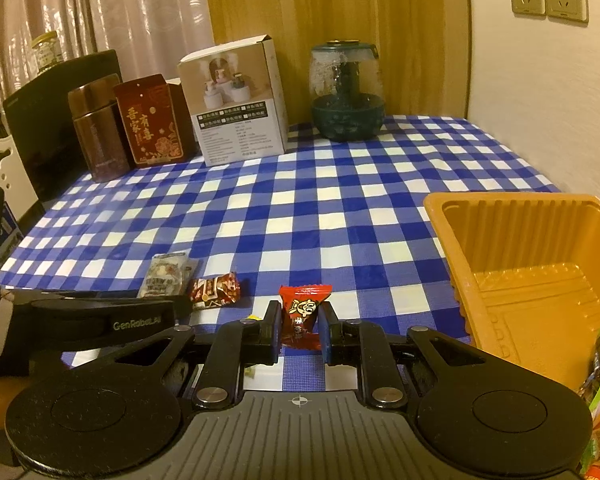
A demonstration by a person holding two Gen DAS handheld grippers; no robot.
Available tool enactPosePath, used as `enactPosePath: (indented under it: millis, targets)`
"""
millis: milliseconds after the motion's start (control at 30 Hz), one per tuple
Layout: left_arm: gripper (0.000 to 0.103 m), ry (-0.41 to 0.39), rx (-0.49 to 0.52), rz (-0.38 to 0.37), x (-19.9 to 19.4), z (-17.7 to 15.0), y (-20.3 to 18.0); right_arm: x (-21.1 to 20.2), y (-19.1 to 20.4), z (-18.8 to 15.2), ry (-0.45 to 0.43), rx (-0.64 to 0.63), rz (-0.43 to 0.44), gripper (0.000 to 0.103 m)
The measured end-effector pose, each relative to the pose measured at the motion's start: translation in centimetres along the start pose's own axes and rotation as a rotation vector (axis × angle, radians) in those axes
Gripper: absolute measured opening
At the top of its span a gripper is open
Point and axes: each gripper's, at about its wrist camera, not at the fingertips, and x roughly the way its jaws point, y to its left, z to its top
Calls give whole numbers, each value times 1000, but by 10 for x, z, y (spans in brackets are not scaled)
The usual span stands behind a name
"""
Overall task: Organize snacks
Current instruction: 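Grasp the clear-wrapped cookie packet with the left tool, then carry the cookie packet and red candy into the orange tray while both tools open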
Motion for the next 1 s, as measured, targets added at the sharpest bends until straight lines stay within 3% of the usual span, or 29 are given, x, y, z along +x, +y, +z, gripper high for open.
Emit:
enactPosePath:
  millis: [233, 400, 500, 700, 800, 867, 1000]
  targets:
    - [43, 77, 12, -5, -37, -22, 2, -2, -2, -1, -7, 10, 9, 19]
    - [54, 49, -15, 10, -63, -32, 11, -4, -3, 0, -14, 20, 15, 20]
    - [57, 10, -13, 21, -63, -28, 13, -6, -2, 1, -16, 22, 18, 20]
    - [57, 42, -17, 23, -44, -26, 12, -6, -3, 2, -18, 24, 23, 20]
    - [51, 52, -19, 34, -39, -27, 11, -6, -3, 2, -18, 21, 26, 20]
    - [41, 54, -4, 33, -39, -27, 9, -6, -3, 2, -18, 19, 29, 20]
    - [36, 62, 5, 34, -43, -31, 7, -8, -1, 0, -17, 13, 35, 19]
